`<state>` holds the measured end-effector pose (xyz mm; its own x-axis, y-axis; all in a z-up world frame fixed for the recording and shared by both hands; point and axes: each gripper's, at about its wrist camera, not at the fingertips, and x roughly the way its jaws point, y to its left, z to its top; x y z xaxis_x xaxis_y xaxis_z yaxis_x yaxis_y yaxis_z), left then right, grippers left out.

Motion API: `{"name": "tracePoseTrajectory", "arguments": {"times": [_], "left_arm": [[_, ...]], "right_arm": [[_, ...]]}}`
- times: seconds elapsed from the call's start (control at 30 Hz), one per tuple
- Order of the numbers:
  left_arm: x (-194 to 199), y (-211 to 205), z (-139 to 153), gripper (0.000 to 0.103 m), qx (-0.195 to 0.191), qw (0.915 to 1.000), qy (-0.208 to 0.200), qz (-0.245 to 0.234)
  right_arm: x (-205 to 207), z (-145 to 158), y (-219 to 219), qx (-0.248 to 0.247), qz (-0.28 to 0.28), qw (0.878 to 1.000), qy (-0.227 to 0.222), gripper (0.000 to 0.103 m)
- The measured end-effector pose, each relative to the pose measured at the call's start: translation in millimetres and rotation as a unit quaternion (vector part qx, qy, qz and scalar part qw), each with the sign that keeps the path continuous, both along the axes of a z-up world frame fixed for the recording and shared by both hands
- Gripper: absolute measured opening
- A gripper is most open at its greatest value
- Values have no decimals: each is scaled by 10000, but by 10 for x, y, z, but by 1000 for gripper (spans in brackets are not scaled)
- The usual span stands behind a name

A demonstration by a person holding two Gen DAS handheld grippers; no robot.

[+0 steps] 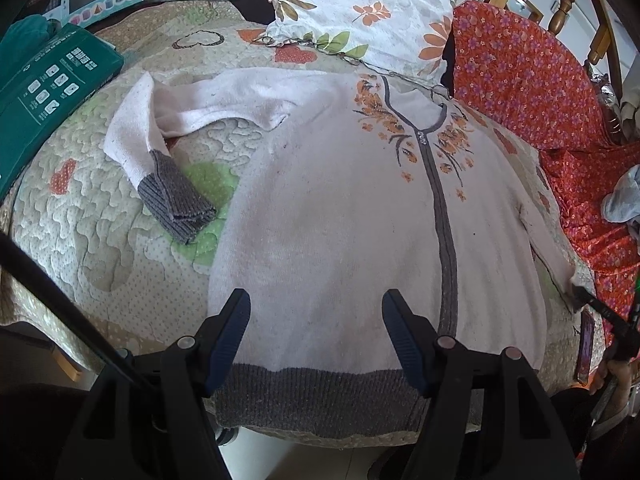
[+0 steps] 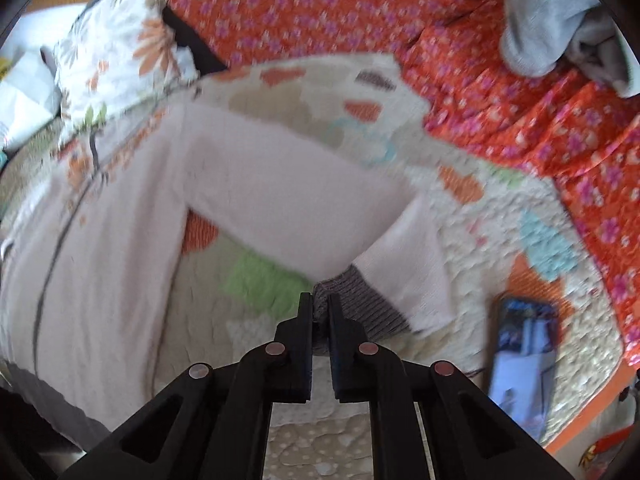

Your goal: Fold small clothes

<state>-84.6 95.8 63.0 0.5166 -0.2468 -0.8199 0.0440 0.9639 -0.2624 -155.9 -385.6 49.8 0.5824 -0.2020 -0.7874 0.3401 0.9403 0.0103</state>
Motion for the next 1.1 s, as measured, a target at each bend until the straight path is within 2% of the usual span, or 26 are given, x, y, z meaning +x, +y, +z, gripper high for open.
{"name": "tracePoseTrajectory", "arguments": {"times": [0.17,0.33,0.5,0.6,0.73,0.87,0.97,1.1], "left_arm": [[110,-28,102,67,177,9996,-149,-144],[269,-29,212,68,304,9986,-350,-271],[501,36,246,69,256,9984,-427,-252],[658,110,271,69,127,9988,-445,-179],[868,235,312,69,32,9987,-504,-44],[1031,373,347,69,44,9980,-619,77],[1116,552,334,70,-56,9972,-694,272],[1182,811,231,71,-345,9961,-553,587]], "right_arm": [[-67,490,-329,-25,-257,9989,-388,8],[-203,1116,-919,-176,-790,9935,-801,8],[-357,1383,-1428,-11,-1384,9861,-916,7],[-379,1409,-1505,114,-1516,9841,-920,7],[-240,1460,-1366,155,-1399,9854,-955,7],[81,1522,-1024,66,-1020,9909,-873,7],[385,1587,-639,110,-565,9947,-857,7],[857,1599,-68,509,147,9952,-826,7]]}}
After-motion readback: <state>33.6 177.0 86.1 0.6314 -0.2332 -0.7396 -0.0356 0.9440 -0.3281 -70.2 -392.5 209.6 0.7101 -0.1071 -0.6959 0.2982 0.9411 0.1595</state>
